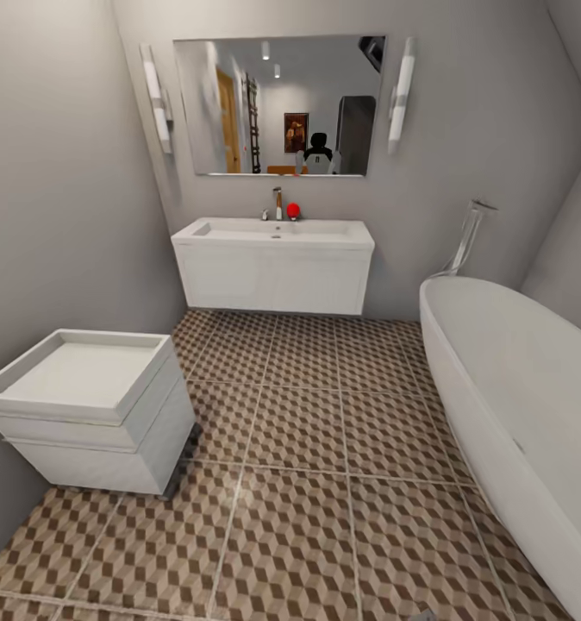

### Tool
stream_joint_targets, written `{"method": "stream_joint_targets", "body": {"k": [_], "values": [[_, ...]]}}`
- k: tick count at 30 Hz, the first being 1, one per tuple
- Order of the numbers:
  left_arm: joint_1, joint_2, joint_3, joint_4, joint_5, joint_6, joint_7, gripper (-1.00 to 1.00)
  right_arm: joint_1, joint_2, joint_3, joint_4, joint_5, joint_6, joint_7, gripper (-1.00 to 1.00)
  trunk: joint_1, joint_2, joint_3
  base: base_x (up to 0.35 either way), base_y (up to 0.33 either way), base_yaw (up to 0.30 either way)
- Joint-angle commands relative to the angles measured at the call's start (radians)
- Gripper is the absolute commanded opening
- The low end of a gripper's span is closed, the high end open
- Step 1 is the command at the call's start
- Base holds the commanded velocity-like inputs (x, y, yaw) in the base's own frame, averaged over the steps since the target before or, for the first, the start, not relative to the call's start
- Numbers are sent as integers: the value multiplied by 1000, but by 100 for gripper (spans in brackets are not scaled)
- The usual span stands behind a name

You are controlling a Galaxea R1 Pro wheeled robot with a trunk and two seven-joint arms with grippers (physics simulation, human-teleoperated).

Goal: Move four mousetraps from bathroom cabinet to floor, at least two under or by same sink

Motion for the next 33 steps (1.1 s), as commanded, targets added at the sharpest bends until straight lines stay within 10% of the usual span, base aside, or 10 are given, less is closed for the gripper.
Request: {"method": "stream_joint_targets", "body": {"k": [1,33], "values": [[-1,0,-6,-3,1,-2,5,-100,0,1,8,1,-6,-2,-3,-100,1,0,-1,329,0,0],[-1,0,-6,-3,2,0,5,-100,0,7,8,-4,-3,-4,1,-100,1,0,-1,335,0,0]]}}
